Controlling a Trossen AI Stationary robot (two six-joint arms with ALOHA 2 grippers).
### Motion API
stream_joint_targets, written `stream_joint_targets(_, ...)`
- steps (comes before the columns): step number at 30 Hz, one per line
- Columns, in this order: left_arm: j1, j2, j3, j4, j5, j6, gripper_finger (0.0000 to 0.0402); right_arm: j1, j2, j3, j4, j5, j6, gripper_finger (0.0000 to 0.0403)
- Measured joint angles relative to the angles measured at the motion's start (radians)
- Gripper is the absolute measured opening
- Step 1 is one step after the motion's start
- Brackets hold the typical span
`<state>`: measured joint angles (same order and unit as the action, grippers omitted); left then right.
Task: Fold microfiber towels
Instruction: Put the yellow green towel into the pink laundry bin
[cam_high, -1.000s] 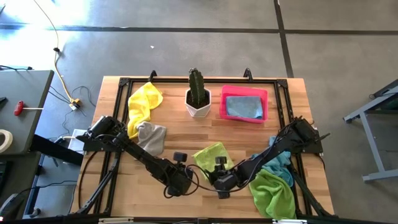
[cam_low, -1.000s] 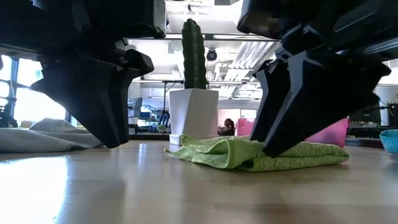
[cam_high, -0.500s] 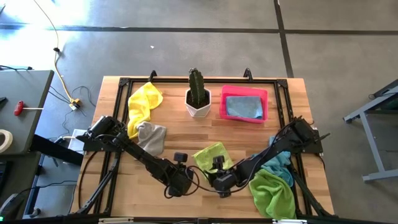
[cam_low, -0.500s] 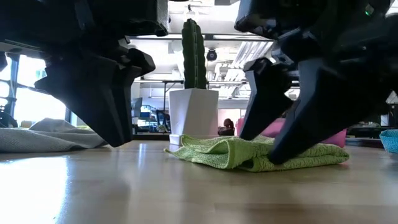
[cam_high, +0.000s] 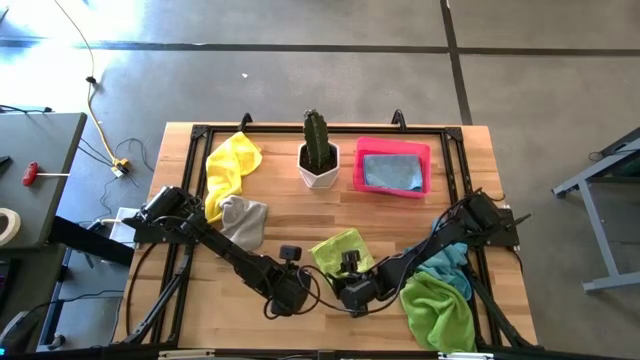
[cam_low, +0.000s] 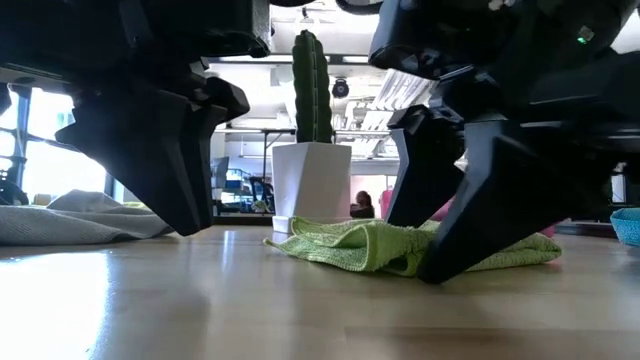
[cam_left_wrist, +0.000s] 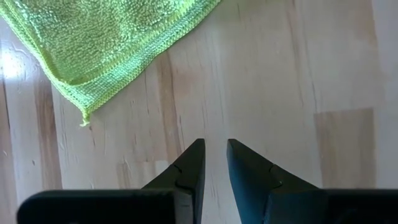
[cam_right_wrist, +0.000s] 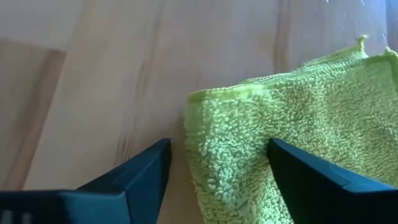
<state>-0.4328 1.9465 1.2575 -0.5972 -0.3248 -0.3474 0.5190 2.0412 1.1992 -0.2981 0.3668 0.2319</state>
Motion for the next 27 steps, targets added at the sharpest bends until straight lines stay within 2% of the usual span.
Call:
stream_joint_targets(8, 0.0, 0.0, 0.0, 0.0, 0.0, -0.009, 0.006, -0.012, 0.014, 0.001, -0.005, 0.015, 0.091, 0.0164)
stream_joint_targets(17, -0.009, 0.0, 0.0, -0.003, 0.0, -0.009, 0.006, -0.012, 0.005, -0.001, -0.019, -0.01, 0.19, 0.0014)
stream_joint_targets(21, -0.024, 0.0, 0.0, -0.009, 0.0, -0.009, 0.006, -0.017, -0.027, -0.003, -0.029, -0.032, 0.208, 0.0017)
stream_joint_targets(27, -0.051, 0.0, 0.001, -0.01, 0.0, -0.02, 0.006, -0.057, -0.147, -0.01, -0.158, -0.086, 0.225, 0.0005)
